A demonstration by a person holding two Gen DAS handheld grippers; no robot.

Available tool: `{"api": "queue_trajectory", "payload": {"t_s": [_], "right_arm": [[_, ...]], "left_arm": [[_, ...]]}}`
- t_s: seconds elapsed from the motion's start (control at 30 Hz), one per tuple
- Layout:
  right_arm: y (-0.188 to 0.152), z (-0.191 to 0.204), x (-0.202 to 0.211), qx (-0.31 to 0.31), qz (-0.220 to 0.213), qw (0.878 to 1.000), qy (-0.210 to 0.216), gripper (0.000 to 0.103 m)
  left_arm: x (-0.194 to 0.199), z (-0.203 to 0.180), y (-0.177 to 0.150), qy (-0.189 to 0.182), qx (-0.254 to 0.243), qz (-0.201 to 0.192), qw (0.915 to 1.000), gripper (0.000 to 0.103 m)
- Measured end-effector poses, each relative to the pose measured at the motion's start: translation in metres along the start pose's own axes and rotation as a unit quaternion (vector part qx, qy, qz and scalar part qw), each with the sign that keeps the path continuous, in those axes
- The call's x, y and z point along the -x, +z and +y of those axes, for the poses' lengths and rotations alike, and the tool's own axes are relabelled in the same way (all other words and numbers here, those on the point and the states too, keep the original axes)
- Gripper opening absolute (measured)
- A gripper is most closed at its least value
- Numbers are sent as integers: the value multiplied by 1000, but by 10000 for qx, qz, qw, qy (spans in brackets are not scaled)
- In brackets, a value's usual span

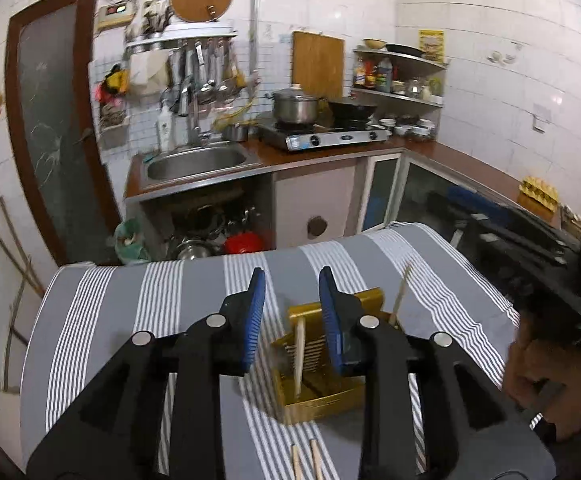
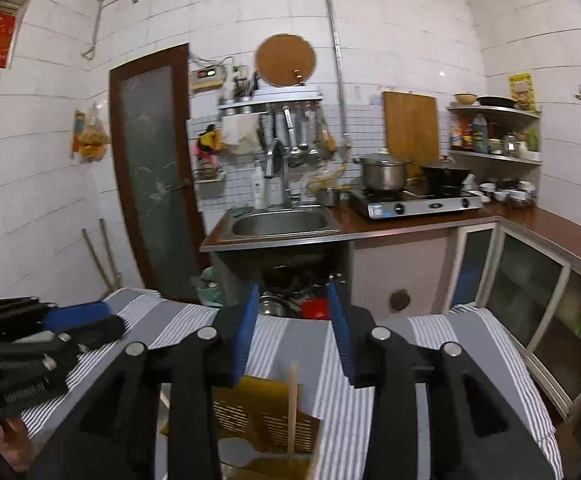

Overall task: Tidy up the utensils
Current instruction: 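Open both tools to release the chopsticks into the holder, then move both tools back toward the remaining chopsticks on the cloth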

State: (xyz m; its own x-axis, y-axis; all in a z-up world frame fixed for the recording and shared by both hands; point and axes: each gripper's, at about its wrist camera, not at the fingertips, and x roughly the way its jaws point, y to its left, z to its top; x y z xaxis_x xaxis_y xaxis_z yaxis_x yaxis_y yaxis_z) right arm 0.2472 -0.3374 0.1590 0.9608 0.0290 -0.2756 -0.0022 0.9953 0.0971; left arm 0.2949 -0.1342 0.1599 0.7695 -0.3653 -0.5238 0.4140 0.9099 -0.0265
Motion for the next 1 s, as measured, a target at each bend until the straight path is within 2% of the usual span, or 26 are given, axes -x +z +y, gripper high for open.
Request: {"api": "queue_trajectory", "payload": {"t_s": [0.13,0.27,0.37,0.43,0.53,0.63,0.77,1.0], "right_arm": [[3,-18,26,9,-80,9997,-238,37],[-9,-55,64,-31,224,9975,-663,37],[-42,-93,92,-213,728,9918,-1030,37],[-77,-117,104,-321,1211,9841,-1261,38],[-129,-140,114,-508,1784,9712,-1495,39],[-185,-154,113,-705,2334,9612,-1292,40],[-223,-161,105,-814,2640,9543,-1143,40],[-252,-156,86,-1020,2959,9459,-861,40]], "left_arm": [[27,17,-4,288,-4,-307,9991,36],[48,39,-23,510,124,-412,9978,43],[56,57,-54,707,231,-324,9967,43],[56,68,-81,777,371,-167,9961,44],[43,74,-122,724,499,231,9959,44],[26,66,-167,541,502,700,9948,44],[13,57,-199,454,482,1093,9918,44],[2,37,-222,358,351,1401,9889,44]]}}
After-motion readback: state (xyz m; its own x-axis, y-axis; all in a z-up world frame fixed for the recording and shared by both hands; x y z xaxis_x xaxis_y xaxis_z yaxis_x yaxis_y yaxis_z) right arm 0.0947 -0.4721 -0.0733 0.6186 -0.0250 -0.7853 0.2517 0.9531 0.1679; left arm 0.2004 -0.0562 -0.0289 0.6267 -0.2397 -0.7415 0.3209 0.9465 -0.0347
